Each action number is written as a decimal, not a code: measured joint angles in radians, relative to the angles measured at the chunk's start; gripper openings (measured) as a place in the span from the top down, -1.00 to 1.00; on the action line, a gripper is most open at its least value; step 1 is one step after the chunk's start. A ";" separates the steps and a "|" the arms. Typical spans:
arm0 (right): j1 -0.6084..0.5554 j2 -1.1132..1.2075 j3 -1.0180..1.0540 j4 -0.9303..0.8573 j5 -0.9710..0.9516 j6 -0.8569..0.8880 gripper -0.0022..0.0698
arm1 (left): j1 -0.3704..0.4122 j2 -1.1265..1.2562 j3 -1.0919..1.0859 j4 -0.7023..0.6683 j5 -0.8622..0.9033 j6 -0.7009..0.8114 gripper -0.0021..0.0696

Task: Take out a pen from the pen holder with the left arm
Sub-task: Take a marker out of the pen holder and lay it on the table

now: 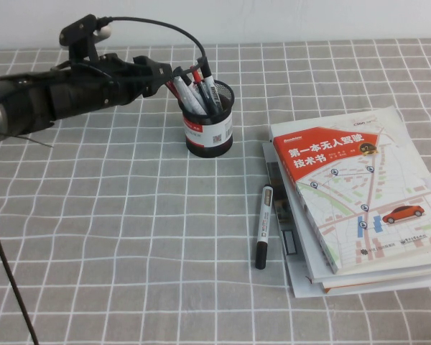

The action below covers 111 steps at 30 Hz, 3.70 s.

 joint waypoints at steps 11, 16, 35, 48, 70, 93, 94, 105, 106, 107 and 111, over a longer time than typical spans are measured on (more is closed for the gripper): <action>0.000 0.000 0.000 0.000 0.000 0.000 0.97 | 0.000 0.000 -0.026 -0.004 0.038 -0.016 0.87; 0.000 0.000 0.000 0.000 0.000 0.000 0.97 | 0.000 0.000 -0.064 0.000 0.074 -0.031 0.88; 0.000 0.000 0.000 0.000 0.000 0.000 0.97 | 0.000 -0.112 -0.107 0.037 0.083 -0.073 0.88; 0.000 0.000 0.000 0.000 0.000 0.000 0.97 | 0.000 -0.419 -0.107 0.525 0.247 -0.473 0.88; 0.000 0.000 0.000 0.000 0.000 0.000 0.97 | -0.383 -0.381 -0.099 1.076 0.562 -0.909 0.88; 0.000 0.000 0.000 0.000 0.000 0.000 0.97 | -0.398 -0.115 -0.099 1.077 0.319 -0.933 0.88; 0.000 0.000 0.000 0.000 0.000 0.000 0.97 | -0.398 -0.113 -0.099 1.077 0.314 -0.933 0.88; 0.000 0.000 0.000 0.000 0.000 0.000 0.97 | -0.398 -0.079 -0.099 1.098 0.274 -0.942 0.58; 0.000 0.000 0.000 0.000 0.000 0.000 0.97 | -0.398 -0.077 -0.099 1.101 0.268 -0.944 0.50; 0.000 0.000 0.000 0.000 0.000 0.000 0.97 | -0.398 -0.077 -0.099 1.101 0.261 -0.949 0.39; 0.000 0.000 0.000 0.000 0.000 0.000 0.97 | -0.398 -0.075 -0.099 1.107 0.236 -0.977 0.06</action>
